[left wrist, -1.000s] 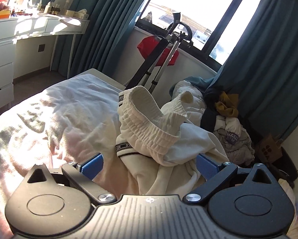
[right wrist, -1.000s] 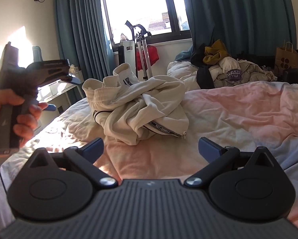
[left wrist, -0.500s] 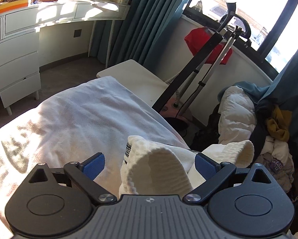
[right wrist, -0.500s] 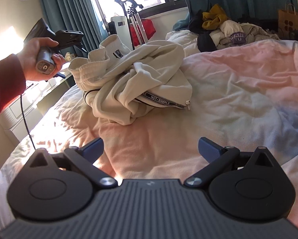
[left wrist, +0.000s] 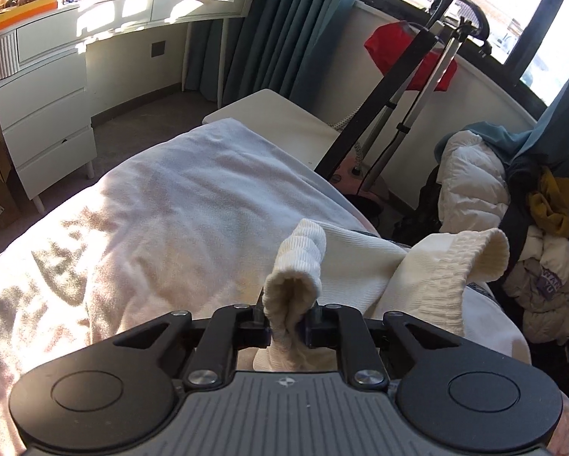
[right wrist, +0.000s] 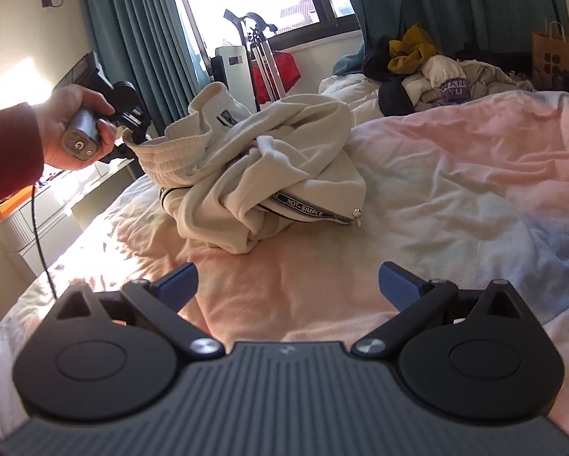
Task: Fold clothes
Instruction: 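Grasp the ribbed cuff of the cream sweatpants with the left gripper, then lift the cuff with the left gripper while the right gripper grasps the other cuff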
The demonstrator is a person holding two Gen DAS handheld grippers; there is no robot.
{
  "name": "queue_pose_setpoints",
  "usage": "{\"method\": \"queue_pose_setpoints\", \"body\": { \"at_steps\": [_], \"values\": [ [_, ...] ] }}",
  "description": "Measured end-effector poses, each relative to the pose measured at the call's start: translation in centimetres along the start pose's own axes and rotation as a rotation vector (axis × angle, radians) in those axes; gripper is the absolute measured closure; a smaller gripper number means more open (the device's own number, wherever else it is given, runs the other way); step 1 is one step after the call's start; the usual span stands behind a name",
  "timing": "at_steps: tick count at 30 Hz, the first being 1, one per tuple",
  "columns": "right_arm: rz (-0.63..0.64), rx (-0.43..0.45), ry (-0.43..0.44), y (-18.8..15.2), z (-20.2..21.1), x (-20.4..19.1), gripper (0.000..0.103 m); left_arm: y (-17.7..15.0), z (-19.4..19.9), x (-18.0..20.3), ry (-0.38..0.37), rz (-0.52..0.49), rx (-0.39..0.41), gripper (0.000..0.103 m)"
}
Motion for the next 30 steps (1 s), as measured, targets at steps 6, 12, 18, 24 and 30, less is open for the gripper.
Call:
{"method": "queue_pose_setpoints", "body": {
  "at_steps": [6,12,18,24,30],
  "values": [
    [0.065,0.071,0.014,-0.2,1.6,-0.8,0.000,-4.5,9.6,-0.1,-0.131,-0.083,0.090,0.088],
    [0.069,0.153,0.078,-0.1,4.2,-1.3,0.000,-11.9,17.2,-3.4,-0.222,-0.089,0.179,0.088],
    [0.061,0.177,0.144,0.0,6.3,-1.9,0.000,-19.7,17.6,-9.6,-0.271,-0.013,0.187,0.088],
    [0.078,0.127,0.147,-0.1,6.2,-3.0,0.000,-22.5,14.2,-12.7,-0.337,0.093,0.129,0.088],
    [0.031,0.001,0.177,1.7,2.9,-6.0,0.000,-22.4,11.9,-12.9,-0.366,0.111,0.095,0.087]
  ]
}}
Point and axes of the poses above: each gripper's, at about its wrist camera, not at the fingertips, and z roughly against the way its jaws point, x to its right, y to its top, the point moved 4 cm from there along -z, roughly the way its jaws point, and after that the axes turned 12 degrees about -z, right-handed, at the moved point
